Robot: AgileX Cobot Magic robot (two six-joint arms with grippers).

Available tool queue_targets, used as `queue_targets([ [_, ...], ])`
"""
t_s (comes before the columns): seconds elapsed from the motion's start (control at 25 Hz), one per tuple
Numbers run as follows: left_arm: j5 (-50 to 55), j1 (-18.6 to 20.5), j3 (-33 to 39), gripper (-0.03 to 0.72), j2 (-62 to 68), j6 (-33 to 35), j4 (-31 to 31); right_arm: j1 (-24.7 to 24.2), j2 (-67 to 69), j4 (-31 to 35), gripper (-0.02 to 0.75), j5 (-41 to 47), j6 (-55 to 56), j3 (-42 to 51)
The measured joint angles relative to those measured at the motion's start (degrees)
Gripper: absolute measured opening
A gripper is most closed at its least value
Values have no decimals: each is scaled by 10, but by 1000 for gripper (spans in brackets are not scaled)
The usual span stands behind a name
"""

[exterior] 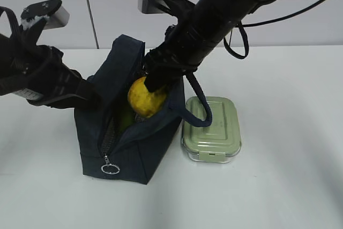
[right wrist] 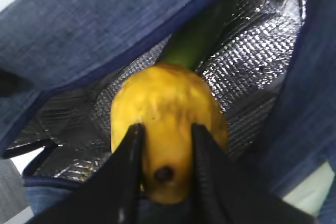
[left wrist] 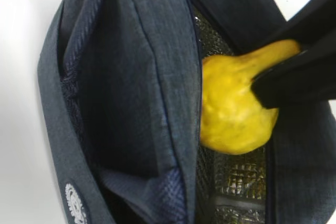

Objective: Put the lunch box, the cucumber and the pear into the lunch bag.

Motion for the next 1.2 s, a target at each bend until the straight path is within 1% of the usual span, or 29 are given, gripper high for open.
queue_targets([
  [0.08,0,0,0,1,0,0,0,0,1,27,223,2,-17,0],
  [0.12,0,0,0,1,0,0,0,0,1,39,274,2,-22,-1],
  [0.24,-1,0,0,1,0,0,0,-1,0,60,463,6,-29,-12],
  [0.28,-1,0,0,1,0,0,0,-2,-3,61,501,6,-30,-12],
  [0.36,-1,0,0,1,0,0,0,-8,-14,58,511,6,-31,-10],
  [0.48,-1,0,0,1,0,0,0,-34,-53,57,492,-8,-31,16],
  [0.6,-1,0,0,1,0,0,0,-84,-101,63,484,-32,-31,77],
  [0.68,-1,0,0,1,0,0,0,-137,-129,82,484,-50,-31,141],
  [0.8,-2,0,0,1,0,0,0,-207,-130,156,484,-55,-56,237],
  [0.84,-2,0,0,1,0,0,0,-236,-120,196,486,-54,-84,267],
  [0.88,-2,0,0,1,0,0,0,-255,-106,239,491,-46,-115,290],
  [1.0,-2,0,0,1,0,0,0,-299,-53,329,525,2,-186,317],
  [1.2,-2,0,0,1,0,0,0,-306,12,372,549,35,-234,319],
])
